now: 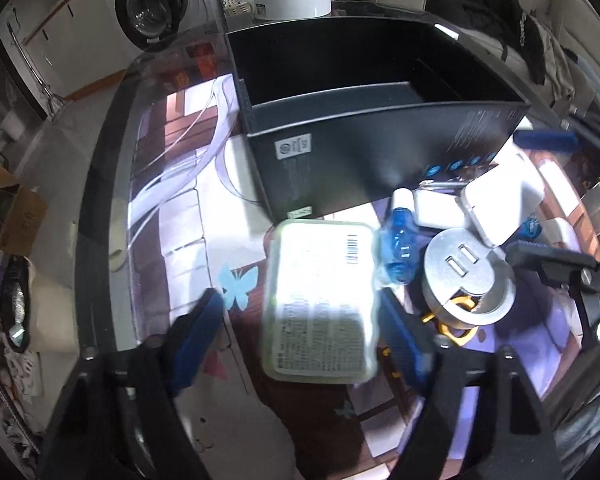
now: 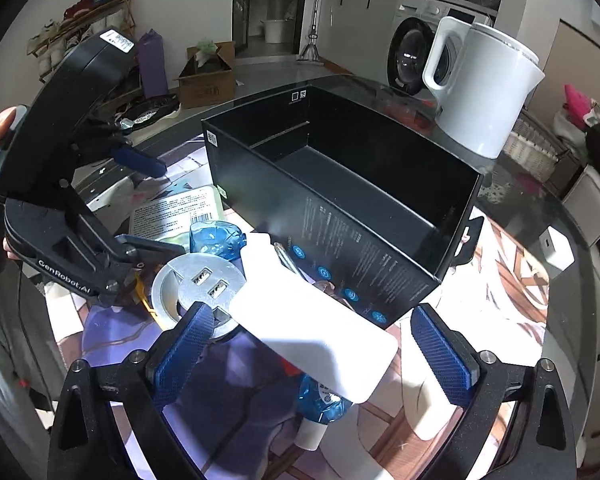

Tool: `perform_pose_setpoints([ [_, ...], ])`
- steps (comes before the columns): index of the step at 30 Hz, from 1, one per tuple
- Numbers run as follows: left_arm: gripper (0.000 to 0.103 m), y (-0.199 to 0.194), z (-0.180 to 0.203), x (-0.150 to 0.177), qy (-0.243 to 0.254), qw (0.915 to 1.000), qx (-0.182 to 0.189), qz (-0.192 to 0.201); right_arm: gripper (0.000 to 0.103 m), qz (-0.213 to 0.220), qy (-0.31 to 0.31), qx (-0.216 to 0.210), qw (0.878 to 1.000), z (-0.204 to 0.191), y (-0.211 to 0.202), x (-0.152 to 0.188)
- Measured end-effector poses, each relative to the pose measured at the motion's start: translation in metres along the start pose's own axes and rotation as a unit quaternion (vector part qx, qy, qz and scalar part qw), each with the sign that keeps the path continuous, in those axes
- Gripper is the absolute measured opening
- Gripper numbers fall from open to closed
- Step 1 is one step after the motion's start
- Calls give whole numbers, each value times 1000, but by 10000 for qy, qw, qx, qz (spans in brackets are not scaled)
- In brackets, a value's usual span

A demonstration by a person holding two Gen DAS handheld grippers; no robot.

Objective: Organize rigid objects
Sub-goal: 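Lower the left tool to the green-lidded container while the right tool lowers to the white power bank, then grasp the green-lidded container with the left tool while the right tool grasps the white power bank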

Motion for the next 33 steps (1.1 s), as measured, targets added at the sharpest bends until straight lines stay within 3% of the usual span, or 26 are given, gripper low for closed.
perform_pose_setpoints([
  [2,59,-2,-2,0,-46,10000,85,0,78,-53,130,-254,9996,1,-6,0],
  [7,55,-3,-5,-2,-90,9999,65,-17,72,-292,-209,-417,9985,-15,-10,10],
  [11,56,-3,-5,-2,-45,10000,37,-9,74,58,-507,-174,9985,-19,-20,4],
  [13,56,-3,-4,-2,-43,10000,36,-4,83,217,-659,-125,9975,-17,-20,-2],
  [16,56,-2,-2,-2,-55,10000,38,-3,85,97,-863,-457,9952,-19,-11,-1],
  [19,56,-2,-1,-2,-66,10000,66,0,85,176,-1113,-492,9924,-19,-4,-4],
  [25,58,0,-1,-2,-48,10000,36,-5,84,-87,-742,-687,9948,-6,8,-1],
  [27,58,-1,1,-1,-17,10000,8,-26,63,-210,-575,-699,9957,-4,5,0],
  [29,58,-2,3,0,39,10000,-32,-28,55,-281,-588,-544,9964,-7,0,2],
  [31,66,-2,2,2,49,9999,-121,-24,49,-345,-541,-470,9968,-7,-5,5],
  [32,76,-1,1,2,32,9998,-189,-37,41,-404,-435,-481,9971,-6,-6,6],
  [33,80,0,-2,3,3,9997,-253,-46,34,-451,-283,-507,9973,-4,-8,6],
])
Point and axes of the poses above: each gripper's, at about its wrist camera, not at the fingertips, and y roughly the way its jaws point, z to its right, x to its underside, the point moved 5 cm from there along y, roughly the way its jaws point, and after that the axes turned 8 degrees about y, right-handed, at the moved point
